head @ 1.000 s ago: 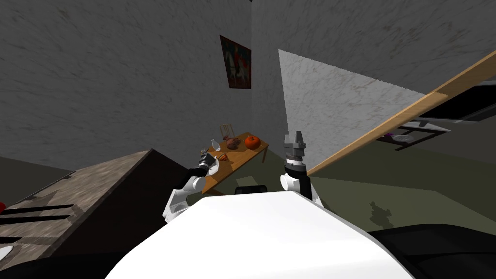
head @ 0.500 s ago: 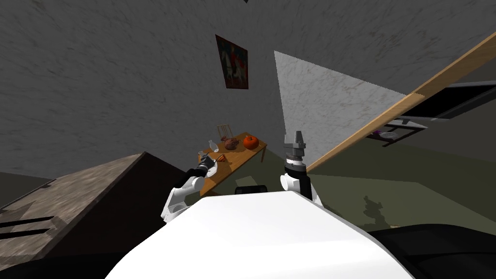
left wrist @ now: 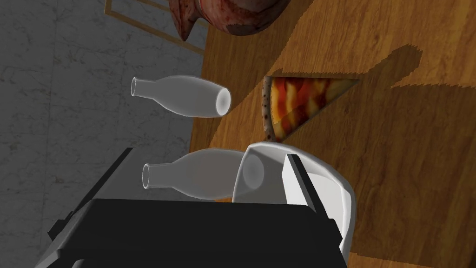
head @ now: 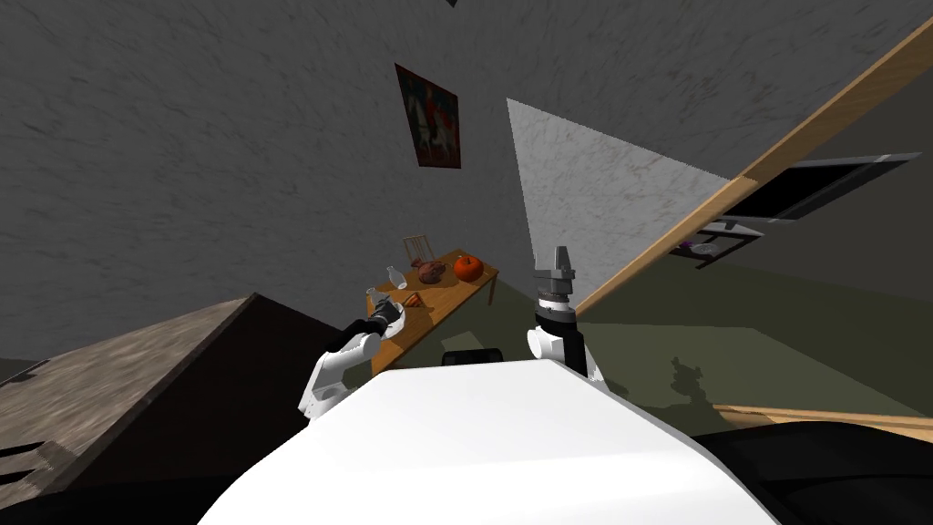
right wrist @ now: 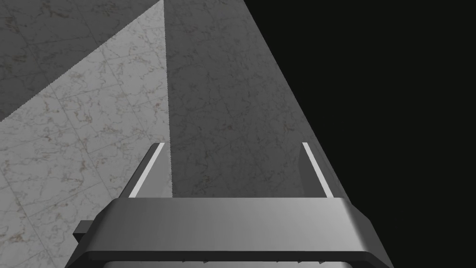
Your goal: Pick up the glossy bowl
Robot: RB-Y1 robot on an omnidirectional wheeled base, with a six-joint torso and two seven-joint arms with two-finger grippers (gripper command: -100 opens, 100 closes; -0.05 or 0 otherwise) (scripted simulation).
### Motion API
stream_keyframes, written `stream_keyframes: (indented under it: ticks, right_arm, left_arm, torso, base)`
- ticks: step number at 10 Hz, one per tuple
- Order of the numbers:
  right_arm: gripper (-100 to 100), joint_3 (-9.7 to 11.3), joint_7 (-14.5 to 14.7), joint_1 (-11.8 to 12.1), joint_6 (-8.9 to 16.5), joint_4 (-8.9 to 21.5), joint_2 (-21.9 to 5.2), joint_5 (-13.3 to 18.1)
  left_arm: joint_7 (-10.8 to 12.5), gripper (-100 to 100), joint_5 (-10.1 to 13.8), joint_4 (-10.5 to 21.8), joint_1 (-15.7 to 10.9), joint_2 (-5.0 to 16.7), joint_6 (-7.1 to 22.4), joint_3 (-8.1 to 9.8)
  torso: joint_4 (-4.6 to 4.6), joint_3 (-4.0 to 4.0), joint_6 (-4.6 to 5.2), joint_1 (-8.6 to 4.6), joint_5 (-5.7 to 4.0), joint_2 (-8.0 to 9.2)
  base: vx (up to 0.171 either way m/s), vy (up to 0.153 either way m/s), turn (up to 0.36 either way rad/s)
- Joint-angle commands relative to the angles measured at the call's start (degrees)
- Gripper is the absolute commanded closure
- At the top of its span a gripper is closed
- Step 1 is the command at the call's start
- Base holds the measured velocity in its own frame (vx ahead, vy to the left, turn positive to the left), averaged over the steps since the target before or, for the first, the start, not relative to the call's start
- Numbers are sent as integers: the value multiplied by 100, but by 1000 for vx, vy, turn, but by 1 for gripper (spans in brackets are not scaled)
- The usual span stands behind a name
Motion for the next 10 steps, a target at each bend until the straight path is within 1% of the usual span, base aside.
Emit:
stream_keyframes:
  ticks: [1,2,3,5,6,7,8,9,10]
  right_arm:
    - [0,0,0,0,0,0,0,0]
    - [0,0,0,1,0,0,0,0]
    - [0,0,0,0,0,0,0,0]
    - [0,0,0,0,0,0,0,0]
    - [0,0,0,0,0,0,0,0]
    - [0,0,0,1,0,0,0,0]
    - [0,0,0,0,0,0,0,0]
    - [0,0,0,1,0,0,0,0]
    - [0,0,0,0,0,0,0,0]
  left_arm:
    - [34,-100,-41,26,-3,-7,204,57]
    - [80,-100,-93,154,-14,15,401,171]
    - [80,-100,-93,154,-14,15,447,171]
    - [162,-100,-213,410,-23,67,816,390]
    - [162,-100,-213,410,-23,67,897,390]
    - [199,-100,-278,538,-22,94,1105,493]
    - [199,-100,-278,538,-22,94,1105,493]
    - [232,-100,-344,665,-16,119,1301,590]
    - [232,-100,-344,665,-16,119,1301,590]
  torso:
    - [0,0,0,0,0,0]
    - [0,1,-2,0,0,1]
    - [0,1,-1,0,0,1]
    - [0,0,-1,0,0,1]
    - [0,-1,0,2,0,-1]
    - [0,0,-2,2,0,-1]
    - [0,0,-2,1,0,0]
    - [0,0,-2,0,0,0]
    - [0,1,-2,0,0,1]
  base:
    - [4,7,-47]
    - [5,5,-101]
    - [4,7,-60]
    - [7,5,-128]
    - [5,8,-65]
    - [6,8,-88]
    - [4,6,-42]
    - [5,2,-105]
    - [3,5,-52]
